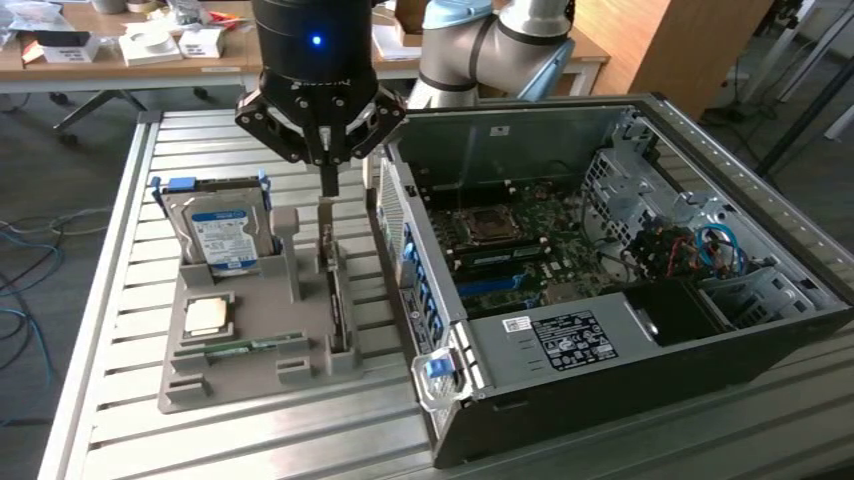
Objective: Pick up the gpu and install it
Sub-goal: 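Reach for the gpu, then pick up the gpu and move the gpu toward the slot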
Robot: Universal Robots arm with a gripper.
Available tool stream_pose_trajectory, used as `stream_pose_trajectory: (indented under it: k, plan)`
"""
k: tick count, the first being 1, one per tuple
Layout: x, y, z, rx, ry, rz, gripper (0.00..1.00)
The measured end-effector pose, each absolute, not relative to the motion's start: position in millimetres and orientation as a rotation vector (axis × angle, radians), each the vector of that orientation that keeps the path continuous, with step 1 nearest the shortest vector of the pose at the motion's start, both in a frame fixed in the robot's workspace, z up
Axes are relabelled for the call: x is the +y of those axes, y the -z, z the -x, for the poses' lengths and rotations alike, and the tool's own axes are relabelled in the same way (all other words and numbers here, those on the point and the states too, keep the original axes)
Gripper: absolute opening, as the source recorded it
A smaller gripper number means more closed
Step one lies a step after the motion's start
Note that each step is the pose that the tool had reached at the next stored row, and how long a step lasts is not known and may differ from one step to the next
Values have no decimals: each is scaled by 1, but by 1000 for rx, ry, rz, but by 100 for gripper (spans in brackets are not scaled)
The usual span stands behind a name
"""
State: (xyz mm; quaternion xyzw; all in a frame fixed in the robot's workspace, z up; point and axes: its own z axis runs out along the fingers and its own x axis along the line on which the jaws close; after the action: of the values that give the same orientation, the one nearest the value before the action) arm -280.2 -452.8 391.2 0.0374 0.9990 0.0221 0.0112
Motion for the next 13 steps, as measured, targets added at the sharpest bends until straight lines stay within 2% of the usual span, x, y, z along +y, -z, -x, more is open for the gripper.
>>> stream_pose_trajectory:
  k: [13]
  plan:
    - [-453, -391, 280, 3116, -69, -117, 11]
